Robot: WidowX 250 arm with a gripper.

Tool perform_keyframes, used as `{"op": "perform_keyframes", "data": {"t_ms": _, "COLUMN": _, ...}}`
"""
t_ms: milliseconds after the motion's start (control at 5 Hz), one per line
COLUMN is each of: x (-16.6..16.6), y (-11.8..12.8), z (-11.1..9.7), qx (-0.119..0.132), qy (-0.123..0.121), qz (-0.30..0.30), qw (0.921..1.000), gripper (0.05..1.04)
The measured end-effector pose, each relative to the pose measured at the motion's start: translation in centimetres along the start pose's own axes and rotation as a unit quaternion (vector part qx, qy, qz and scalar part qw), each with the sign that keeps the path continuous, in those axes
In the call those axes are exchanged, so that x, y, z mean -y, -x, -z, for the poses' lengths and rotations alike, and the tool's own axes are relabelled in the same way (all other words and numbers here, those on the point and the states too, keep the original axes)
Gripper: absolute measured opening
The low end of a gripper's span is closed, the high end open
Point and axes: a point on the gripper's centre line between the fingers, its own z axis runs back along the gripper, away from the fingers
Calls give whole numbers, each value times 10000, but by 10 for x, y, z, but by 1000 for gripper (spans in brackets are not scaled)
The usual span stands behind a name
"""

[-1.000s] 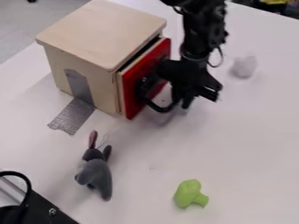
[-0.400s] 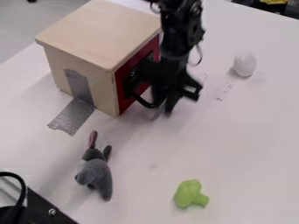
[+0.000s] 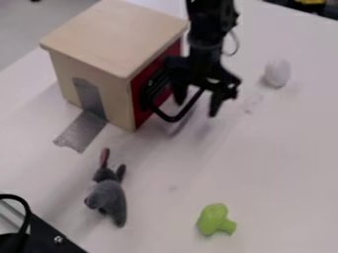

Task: The robot's arm closed the drawer.

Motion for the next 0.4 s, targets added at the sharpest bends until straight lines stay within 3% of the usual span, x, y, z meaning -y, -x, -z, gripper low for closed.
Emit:
{"op": "perform_keyframes", "data": {"t_ms": 200, "x": 19, "y": -2, "z": -30, "qx": 267, "qy": 208, "qz": 243, "qw": 9991, "gripper": 999}}
{"op": "perform_keyframes", "data": {"t_ms": 400, "x": 27, "y": 2, "z": -53, "qx": 408, "qy": 268, "qz": 388, "qw": 9981, "gripper": 999}}
